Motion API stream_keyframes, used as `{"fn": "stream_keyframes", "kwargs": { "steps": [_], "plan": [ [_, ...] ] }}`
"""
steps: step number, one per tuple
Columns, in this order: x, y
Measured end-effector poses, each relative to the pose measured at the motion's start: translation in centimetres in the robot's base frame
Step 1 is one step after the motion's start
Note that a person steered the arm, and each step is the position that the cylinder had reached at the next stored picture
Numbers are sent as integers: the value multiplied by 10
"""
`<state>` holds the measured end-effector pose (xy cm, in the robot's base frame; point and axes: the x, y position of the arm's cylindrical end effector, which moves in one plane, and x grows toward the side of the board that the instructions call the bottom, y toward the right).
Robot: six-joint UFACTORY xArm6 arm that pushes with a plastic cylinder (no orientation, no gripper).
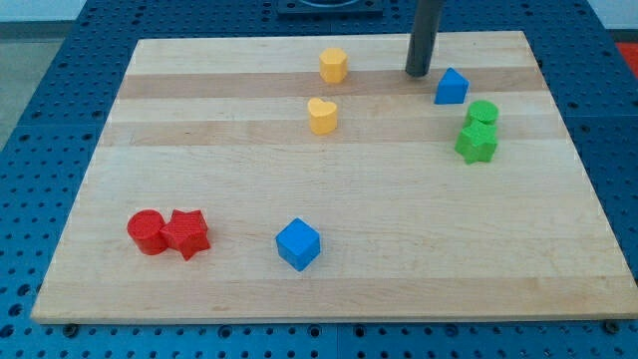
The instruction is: Move the triangle to the top left of the cube
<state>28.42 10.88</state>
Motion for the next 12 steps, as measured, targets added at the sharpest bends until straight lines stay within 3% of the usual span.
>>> {"fn": "stream_keyframes", "kwargs": {
  "steps": [2, 3, 4, 5, 6, 7, 8, 9, 10, 11, 12],
  "plan": [
    [24, -23],
    [4, -23],
    [-10, 27],
    [-6, 121],
    [9, 87],
    [59, 4],
    [118, -39],
    [137, -84],
    [119, -98],
    [179, -147],
    [191, -147]
  ]
}}
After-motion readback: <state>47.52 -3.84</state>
